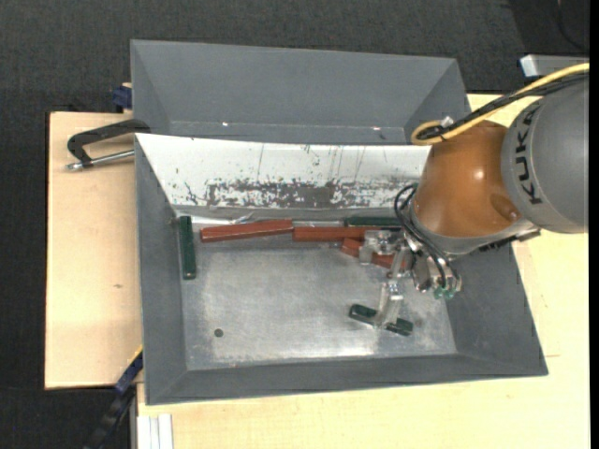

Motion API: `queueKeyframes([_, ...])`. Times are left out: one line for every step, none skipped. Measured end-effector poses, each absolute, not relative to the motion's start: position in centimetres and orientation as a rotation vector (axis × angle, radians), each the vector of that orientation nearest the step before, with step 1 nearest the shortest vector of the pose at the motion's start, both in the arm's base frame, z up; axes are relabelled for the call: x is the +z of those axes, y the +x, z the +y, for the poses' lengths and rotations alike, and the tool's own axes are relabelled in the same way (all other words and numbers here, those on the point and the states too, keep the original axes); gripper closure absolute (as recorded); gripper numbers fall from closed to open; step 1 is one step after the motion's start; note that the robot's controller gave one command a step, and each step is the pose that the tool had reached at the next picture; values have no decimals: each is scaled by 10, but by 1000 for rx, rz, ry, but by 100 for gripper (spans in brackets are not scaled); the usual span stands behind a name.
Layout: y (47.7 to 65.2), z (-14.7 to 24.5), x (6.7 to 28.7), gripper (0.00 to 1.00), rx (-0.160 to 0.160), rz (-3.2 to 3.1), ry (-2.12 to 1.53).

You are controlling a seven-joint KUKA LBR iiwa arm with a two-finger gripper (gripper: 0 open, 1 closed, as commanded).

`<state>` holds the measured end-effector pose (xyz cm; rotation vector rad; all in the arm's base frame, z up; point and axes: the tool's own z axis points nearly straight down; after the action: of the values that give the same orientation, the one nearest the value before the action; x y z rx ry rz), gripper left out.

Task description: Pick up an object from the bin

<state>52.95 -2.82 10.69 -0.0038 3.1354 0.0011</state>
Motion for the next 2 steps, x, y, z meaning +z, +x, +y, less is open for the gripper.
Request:
queueKeyframes([499, -18, 70, 100, 1, 3138, 132])
queueKeyframes([499, -18, 70, 100, 1, 3138, 132])
